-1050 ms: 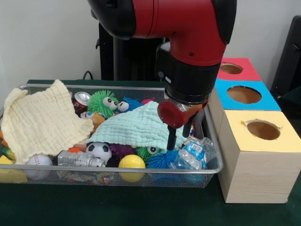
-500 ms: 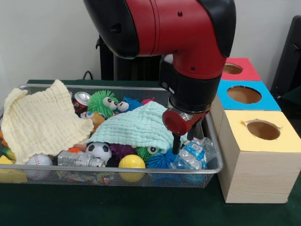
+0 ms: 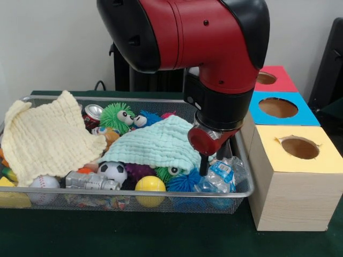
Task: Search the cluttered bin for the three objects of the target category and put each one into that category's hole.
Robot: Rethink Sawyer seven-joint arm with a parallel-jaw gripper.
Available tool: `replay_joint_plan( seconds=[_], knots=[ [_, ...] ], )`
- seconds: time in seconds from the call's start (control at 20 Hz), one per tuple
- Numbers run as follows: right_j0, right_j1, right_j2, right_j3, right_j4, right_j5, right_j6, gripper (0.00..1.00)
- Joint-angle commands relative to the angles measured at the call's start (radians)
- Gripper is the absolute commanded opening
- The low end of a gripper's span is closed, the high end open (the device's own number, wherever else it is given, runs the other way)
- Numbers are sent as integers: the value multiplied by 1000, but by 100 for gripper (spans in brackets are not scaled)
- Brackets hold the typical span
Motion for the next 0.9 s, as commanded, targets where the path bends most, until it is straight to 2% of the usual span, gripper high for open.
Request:
replay_joint_plan(
  seconds=[0.05,0.9],
  knots=[
    [2,16,41,60,16,-31,-69,100],
    [-8,9,59,83,34,-66,-61,100]
  ],
)
